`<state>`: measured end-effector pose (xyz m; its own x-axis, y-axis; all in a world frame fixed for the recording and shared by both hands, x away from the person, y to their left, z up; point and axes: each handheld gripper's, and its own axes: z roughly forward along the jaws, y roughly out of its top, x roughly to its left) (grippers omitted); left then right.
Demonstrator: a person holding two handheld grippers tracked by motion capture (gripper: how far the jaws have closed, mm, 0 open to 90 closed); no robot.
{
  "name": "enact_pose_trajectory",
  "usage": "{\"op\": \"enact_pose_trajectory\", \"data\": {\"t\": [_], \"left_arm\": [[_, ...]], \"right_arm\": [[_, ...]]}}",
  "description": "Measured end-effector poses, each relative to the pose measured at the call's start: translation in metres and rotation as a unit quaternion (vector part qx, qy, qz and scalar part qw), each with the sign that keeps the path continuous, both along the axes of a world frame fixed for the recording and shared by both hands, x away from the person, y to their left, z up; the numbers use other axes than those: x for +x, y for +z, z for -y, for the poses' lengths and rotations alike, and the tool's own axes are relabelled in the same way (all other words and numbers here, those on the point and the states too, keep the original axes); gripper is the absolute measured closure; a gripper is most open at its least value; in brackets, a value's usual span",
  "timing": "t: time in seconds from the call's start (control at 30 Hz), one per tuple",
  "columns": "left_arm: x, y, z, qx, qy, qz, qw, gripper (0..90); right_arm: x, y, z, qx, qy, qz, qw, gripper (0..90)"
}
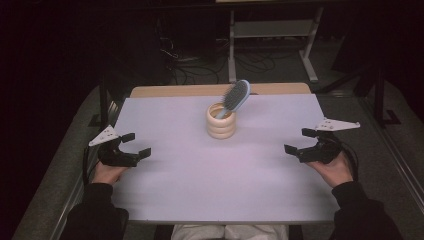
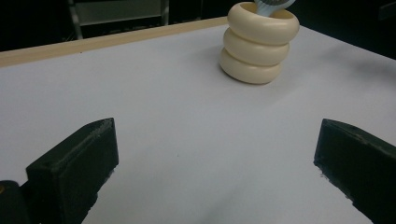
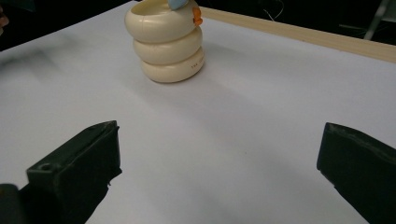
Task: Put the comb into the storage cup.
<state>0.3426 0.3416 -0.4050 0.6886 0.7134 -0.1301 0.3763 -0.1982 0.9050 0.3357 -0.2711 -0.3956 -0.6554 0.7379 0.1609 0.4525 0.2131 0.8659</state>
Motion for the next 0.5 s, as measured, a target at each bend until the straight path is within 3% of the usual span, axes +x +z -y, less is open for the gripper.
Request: {"op": "enact_pose_trajectory", "data": {"t": [0.37,0.5], "left_arm": [[-0.001,0.002,-0.002,-0.008,0.002,0.005,0.9999,0.0],[0.0,0.001,-0.004,-0.023,0.008,0.0,0.9997,0.0]], "right_arm": [[-0.023,-0.012,0.012,-0.002,-0.012,-0.001,0.9999,0.0],[-0.028,-0.014,0.017,-0.004,-0.019,-0.005,0.9998,0.0]]}}
